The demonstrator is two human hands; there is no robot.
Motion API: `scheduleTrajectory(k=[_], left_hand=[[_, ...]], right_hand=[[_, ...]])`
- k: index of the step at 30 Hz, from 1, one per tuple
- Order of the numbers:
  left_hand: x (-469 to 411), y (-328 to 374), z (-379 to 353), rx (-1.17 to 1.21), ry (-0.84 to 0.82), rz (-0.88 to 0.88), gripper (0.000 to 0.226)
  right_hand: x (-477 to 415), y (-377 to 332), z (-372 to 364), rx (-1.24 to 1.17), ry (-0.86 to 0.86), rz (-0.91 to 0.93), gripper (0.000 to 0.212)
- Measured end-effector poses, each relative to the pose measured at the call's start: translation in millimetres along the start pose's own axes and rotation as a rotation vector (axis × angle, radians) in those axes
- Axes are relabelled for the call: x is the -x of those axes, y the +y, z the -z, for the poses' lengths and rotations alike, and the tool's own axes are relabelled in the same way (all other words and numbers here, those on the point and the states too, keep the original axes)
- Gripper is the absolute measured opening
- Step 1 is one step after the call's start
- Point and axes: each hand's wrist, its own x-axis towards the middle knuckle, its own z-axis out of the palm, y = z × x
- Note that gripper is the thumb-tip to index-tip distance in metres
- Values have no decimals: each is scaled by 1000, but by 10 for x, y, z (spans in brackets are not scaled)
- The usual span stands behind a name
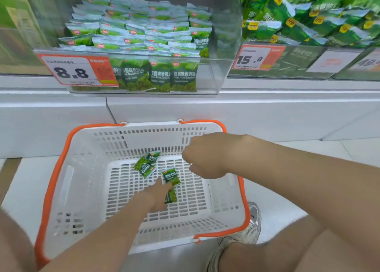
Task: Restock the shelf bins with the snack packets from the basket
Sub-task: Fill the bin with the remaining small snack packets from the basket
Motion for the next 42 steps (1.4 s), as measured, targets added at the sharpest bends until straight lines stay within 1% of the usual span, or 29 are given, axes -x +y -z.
scheduleTrajectory(k=[2, 5, 7, 8, 9, 12, 14, 15, 16, 17, 18, 21, 23, 24, 26, 27, 29, 30, 31, 32, 33, 35, 38, 40, 42], left_hand=[[-74, 21, -111, -10, 54, 32, 68], [-155, 34, -185, -69, 172, 66, 87], [-215, 8, -215, -42, 234, 80, 91], [-227, 7, -210, -4, 236, 88, 90], [-242, 6, -196, 35, 220, 89, 85], [-239, -19, -87, 121, 106, 91, 40], [-236, -62, -35, 198, 100, 88, 29], [-205, -77, 8, 226, 130, 78, 27], [-173, -85, 58, 266, 166, 66, 30], [-127, -82, 123, 304, 202, 44, 34], [-70, -61, 213, 359, 235, 10, 33], [209, 48, 563, 532, 317, -140, 21], [437, 149, 835, 568, 390, -242, 21], [572, 206, 977, 546, 455, -292, 25], [867, 330, 1271, 524, 567, -381, 31], [1016, 386, 1413, 531, 605, -420, 32], [1286, 455, 1654, 596, 648, -486, 27], [1408, 471, 1746, 649, 658, -508, 24], [1537, 485, 1829, 705, 674, -517, 28], [1653, 487, 1898, 753, 704, -521, 36], [1756, 488, 1957, 788, 747, -530, 42], [1945, 510, 2054, 842, 850, -562, 49], [2108, 576, 2131, 878, 950, -579, 49], [2157, 613, 2141, 880, 978, -584, 47], [2188, 645, 2156, 880, 1028, -603, 45]], right_hand=[[-32, -21, 33, 7, 11, 20, 29], [-81, -38, 65, 8, 14, 30, 29], [-106, -46, 81, 15, 8, 33, 28], [-115, -42, 87, 17, 6, 36, 27], [-121, -37, 94, 18, 0, 36, 27], [-138, -6, 108, 22, -14, 36, 27], [-152, 8, 144, 26, -9, 31, 24], [-156, 12, 170, 20, -5, 29, 22], [-159, 9, 197, 16, 6, 27, 19], [-155, 5, 227, 11, 24, 24, 18], [-150, 6, 251, 6, 50, 27, 19], [-113, 40, 321, 13, 88, 17, 19], [-69, 71, 364, 30, 95, -13, 23], [-38, 91, 389, 28, 101, -24, 21], [16, 139, 438, -3, 131, -46, 5], [35, 173, 452, -48, 157, -47, 10], [94, 240, 505, -148, 222, -44, 37], [119, 282, 529, -198, 284, -45, 47], [153, 312, 559, -253, 348, -49, 52], [184, 347, 592, -312, 417, -59, 53], [207, 393, 624, -359, 480, -68, 50], [294, 456, 708, -387, 555, -84, 37], [430, 514, 807, -422, 632, -107, 22], [481, 514, 836, -449, 663, -113, 21], [507, 504, 859, -428, 669, -91, 29]])
